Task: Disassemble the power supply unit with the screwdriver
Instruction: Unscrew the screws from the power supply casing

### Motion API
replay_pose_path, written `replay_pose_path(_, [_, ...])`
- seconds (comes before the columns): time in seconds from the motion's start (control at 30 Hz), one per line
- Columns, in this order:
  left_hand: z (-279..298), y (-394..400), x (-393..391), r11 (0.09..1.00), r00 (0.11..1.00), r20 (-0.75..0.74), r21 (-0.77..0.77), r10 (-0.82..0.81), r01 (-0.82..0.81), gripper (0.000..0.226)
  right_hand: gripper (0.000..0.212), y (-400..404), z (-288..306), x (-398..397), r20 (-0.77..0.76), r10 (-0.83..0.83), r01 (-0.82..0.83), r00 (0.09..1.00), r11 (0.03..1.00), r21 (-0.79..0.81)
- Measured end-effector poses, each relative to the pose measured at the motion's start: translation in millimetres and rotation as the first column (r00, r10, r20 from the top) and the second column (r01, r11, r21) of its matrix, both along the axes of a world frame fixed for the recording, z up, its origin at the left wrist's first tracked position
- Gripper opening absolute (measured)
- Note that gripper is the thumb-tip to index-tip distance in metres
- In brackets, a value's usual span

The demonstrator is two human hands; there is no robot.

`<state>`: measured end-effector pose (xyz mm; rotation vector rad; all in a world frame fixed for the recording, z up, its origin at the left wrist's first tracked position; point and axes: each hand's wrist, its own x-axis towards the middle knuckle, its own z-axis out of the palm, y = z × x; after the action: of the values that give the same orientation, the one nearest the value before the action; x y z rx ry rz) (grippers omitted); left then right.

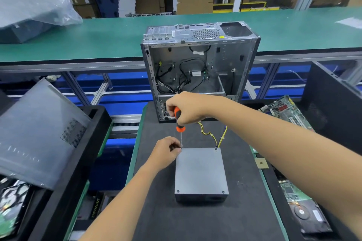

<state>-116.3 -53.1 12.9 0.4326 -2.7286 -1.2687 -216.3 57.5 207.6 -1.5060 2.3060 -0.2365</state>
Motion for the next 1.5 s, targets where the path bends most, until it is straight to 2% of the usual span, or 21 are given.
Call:
replay_pose_path(0.13, [2, 1, -2, 0.990, 0.999, -0.004, -0.128, -0.053, 0.052, 0.011, 0.020, 1, -5, -2, -0.053, -0.110, 0.109, 0.993, 0.994, -0.023])
replay_pose_path(0.23, [3, 4, -4, 0.969, 0.998, -0.012, -0.241, -0.065, 0.060, 0.009, 0.011, 3, -5, -2, -0.040, -0.097, 0.095, 0.994, 0.994, -0.046])
replay_pose_path(0.37, [1, 8, -3, 0.930, 0.998, -0.018, -0.365, -0.060, 0.049, 0.013, 0.018, 4, 0, 1, 0.033, -0.073, 0.073, 0.997, 0.997, -0.007])
replay_pose_path(0.47, [-2, 9, -2, 0.905, 0.996, -0.017, -0.420, -0.082, 0.068, 0.014, 0.012, 4, 0, 1, -0.015, -0.096, 0.095, 0.995, 0.995, -0.015])
replay_pose_path(0.63, [-3, 7, -1, 0.917, 0.995, -0.038, -0.393, -0.088, 0.066, 0.012, 0.026, 2, -5, 1, -0.012, -0.170, 0.170, 0.985, 0.986, -0.003])
replay_pose_path(0.8, [1, -2, -2, 0.984, 0.997, -0.032, -0.163, -0.071, 0.065, 0.007, 0.007, -1, 0, -1, -0.002, -0.079, 0.079, 0.997, 0.997, 0.024])
replay_pose_path(0.93, [2, -5, -2, 0.988, 0.996, -0.022, -0.134, -0.082, 0.078, 0.010, 0.024, -1, 3, -1, -0.020, -0.013, 0.014, 1.000, 0.997, 0.073])
replay_pose_path(1.07, [0, -5, -2, 0.989, 0.997, -0.025, -0.134, -0.074, 0.070, 0.008, 0.018, 1, -1, -2, -0.065, -0.034, 0.037, 0.997, 0.999, 0.040])
replay_pose_path(1.13, [0, -4, -2, 0.990, 0.998, -0.022, -0.126, -0.062, 0.059, 0.010, 0.027, 1, -4, -1, -0.152, -0.079, 0.088, 0.985, 0.995, 0.053])
replay_pose_path(1.2, [1, -3, -3, 0.991, 0.998, -0.014, -0.118, -0.059, 0.057, 0.013, 0.037, -1, -4, -1, -0.325, -0.055, 0.092, 0.944, 0.991, 0.098])
replay_pose_path(1.23, [1, -3, -4, 0.991, 0.998, -0.010, -0.119, -0.062, 0.061, 0.015, 0.037, -2, -5, -1, -0.344, -0.042, 0.082, 0.938, 0.992, 0.101])
replay_pose_path(1.3, [-1, -4, -4, 0.990, 0.997, -0.004, -0.124, -0.074, 0.073, 0.015, 0.023, -3, -2, -2, -0.266, 0.002, 0.022, 0.964, 0.996, 0.087])
replay_pose_path(1.37, [-3, -5, -4, 0.988, 0.997, -0.008, -0.131, -0.082, 0.081, 0.011, 0.008, -1, 2, -3, -0.123, 0.034, -0.029, 0.992, 0.999, 0.043])
replay_pose_path(1.43, [-3, -5, -4, 0.985, 0.996, -0.011, -0.146, -0.091, 0.089, 0.009, 0.021, 2, 5, -2, 0.002, 0.019, -0.019, 1.000, 0.999, 0.026])
replay_pose_path(1.5, [-4, -5, -5, 0.983, 0.995, -0.012, -0.159, -0.098, 0.095, 0.009, 0.017, 3, 2, -1, 0.004, -0.005, 0.005, 1.000, 1.000, 0.027])
